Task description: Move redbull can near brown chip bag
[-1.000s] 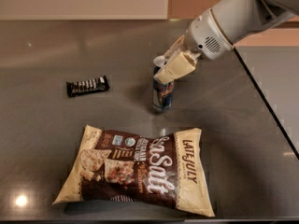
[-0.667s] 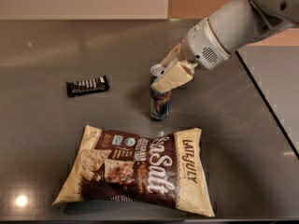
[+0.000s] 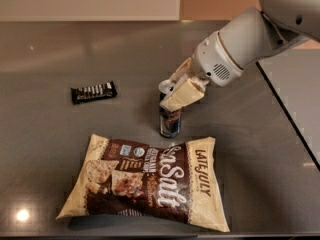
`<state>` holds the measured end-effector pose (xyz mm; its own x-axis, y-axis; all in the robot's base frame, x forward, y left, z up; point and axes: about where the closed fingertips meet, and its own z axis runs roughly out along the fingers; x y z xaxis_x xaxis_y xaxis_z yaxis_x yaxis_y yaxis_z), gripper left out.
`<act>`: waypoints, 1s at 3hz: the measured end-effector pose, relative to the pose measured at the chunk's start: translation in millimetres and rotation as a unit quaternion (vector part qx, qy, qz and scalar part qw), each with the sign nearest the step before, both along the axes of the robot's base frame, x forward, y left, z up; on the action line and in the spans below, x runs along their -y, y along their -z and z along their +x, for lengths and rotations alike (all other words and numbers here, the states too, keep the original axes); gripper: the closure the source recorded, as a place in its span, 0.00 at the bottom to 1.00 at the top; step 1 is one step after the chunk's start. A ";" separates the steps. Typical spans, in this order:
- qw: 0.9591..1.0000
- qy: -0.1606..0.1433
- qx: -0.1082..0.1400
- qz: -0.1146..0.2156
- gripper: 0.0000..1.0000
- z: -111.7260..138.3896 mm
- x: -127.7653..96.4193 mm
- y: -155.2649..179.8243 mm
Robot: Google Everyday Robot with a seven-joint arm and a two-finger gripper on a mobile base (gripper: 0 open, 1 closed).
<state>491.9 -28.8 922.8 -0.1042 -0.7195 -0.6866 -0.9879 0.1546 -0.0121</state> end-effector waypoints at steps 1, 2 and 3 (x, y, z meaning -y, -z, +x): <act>1.000 0.002 -0.002 -0.002 0.59 0.4 2.2 4.7; 1.000 0.003 0.005 0.001 0.35 0.7 6.1 4.0; 1.000 0.002 0.006 0.000 0.12 -0.3 4.2 3.3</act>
Offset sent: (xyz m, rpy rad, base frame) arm 0.0032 -0.0149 -0.0046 0.0143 -0.0255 -0.0179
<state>491.6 -33.0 919.5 -0.0987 -0.7188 -0.6881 -0.9872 0.1580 -0.0235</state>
